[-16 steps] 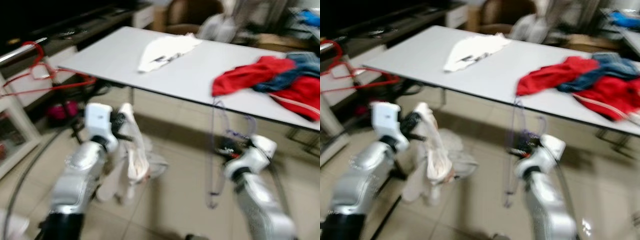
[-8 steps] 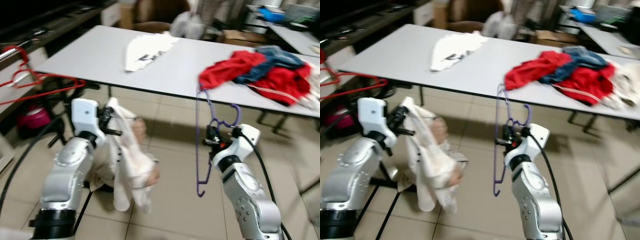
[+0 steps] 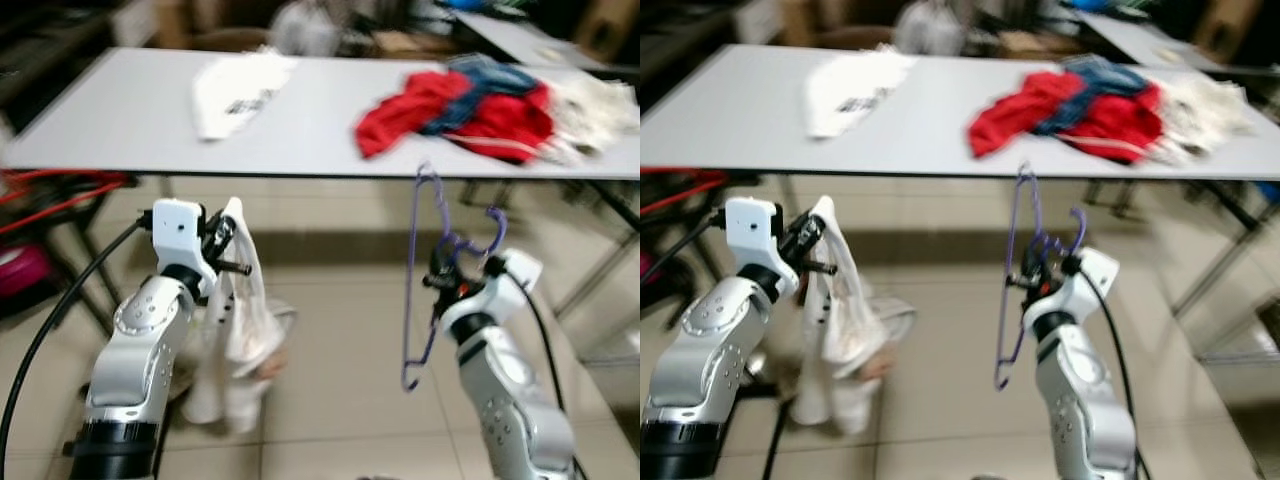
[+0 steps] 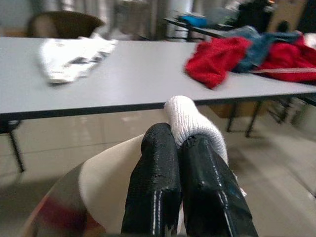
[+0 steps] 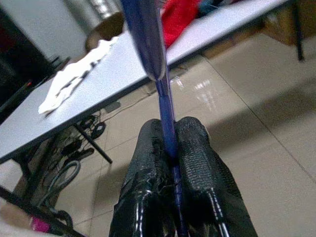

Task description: Hang hanger

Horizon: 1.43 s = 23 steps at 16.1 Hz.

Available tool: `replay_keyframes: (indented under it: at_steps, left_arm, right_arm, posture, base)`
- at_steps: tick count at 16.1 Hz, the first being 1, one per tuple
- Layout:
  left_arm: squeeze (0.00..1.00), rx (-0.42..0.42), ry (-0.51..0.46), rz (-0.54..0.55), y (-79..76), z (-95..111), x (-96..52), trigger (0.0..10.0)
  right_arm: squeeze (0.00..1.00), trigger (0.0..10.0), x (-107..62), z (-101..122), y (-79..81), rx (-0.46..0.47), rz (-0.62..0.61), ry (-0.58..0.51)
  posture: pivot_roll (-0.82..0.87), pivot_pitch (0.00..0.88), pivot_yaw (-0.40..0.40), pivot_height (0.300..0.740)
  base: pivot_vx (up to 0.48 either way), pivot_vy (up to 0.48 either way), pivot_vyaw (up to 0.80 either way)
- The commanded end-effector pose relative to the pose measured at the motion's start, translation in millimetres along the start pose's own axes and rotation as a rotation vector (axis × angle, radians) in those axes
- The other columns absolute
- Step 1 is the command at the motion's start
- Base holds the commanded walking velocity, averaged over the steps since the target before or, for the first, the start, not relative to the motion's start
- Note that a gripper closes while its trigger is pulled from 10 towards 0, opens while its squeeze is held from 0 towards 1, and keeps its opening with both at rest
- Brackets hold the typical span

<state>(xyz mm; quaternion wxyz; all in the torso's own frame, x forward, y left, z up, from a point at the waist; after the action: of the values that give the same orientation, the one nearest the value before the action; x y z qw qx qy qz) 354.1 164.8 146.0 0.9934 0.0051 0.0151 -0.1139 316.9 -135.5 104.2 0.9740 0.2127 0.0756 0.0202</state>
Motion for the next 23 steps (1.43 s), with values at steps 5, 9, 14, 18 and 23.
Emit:
replay_keyframes:
  at_steps: [5,9,14,18,23]
  left_arm:
    - [0.00,0.011,-0.051,0.001,-2.1,14.1,2.8,10.0]
    - [0.00,0.019,-0.061,0.051,11.6,14.8,4.2,10.0]
    - [0.00,0.011,-0.063,0.073,19.3,15.2,-1.6,10.0]
    - [0.00,0.014,-0.103,0.073,18.5,30.1,3.9,10.0]
    - [0.00,0.026,-0.111,0.086,22.0,31.9,3.2,10.0]
  right_arm:
    - [0.00,10.0,10.9,-4.0,13.5,-0.015,0.060,0.057]
    - [0.00,10.0,19.2,2.7,27.8,-0.078,0.150,0.056]
    - [0.00,10.0,20.2,6.4,38.5,-0.067,0.214,0.032]
    - [0.00,10.0,21.0,8.4,46.6,-0.083,0.270,0.023]
    - [0.00,10.0,23.9,10.1,50.1,-0.050,0.281,0.013]
  posture:
    - [-0.04,0.000,-0.038,0.740]
    - [-0.04,0.000,-0.063,0.740]
    - [-0.03,0.000,-0.079,0.740]
    - [-0.02,0.000,-0.091,0.740]
    - [-0.01,0.000,-0.105,0.740]
  base:
    - [0.059,0.000,-0.13]
    - [0.373,0.000,0.00]
    - [0.404,0.000,0.00]
    - [0.436,0.000,0.60]
    - [0.434,0.000,0.16]
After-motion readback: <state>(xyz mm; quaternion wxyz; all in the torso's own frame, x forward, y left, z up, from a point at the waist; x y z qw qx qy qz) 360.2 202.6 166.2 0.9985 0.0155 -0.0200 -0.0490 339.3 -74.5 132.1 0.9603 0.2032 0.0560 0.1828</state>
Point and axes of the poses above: a point about 5 cm out from each wrist's last joint towards the gripper, its own x axis pointing out of the wrist towards the gripper, its own z axis along the axis of the wrist's last joint, y = z × x, the point moved 6 cm from there along x, pointing out of the wrist towards the gripper, and after that the axes turned 1 degree about x, right-handed, at the moved point
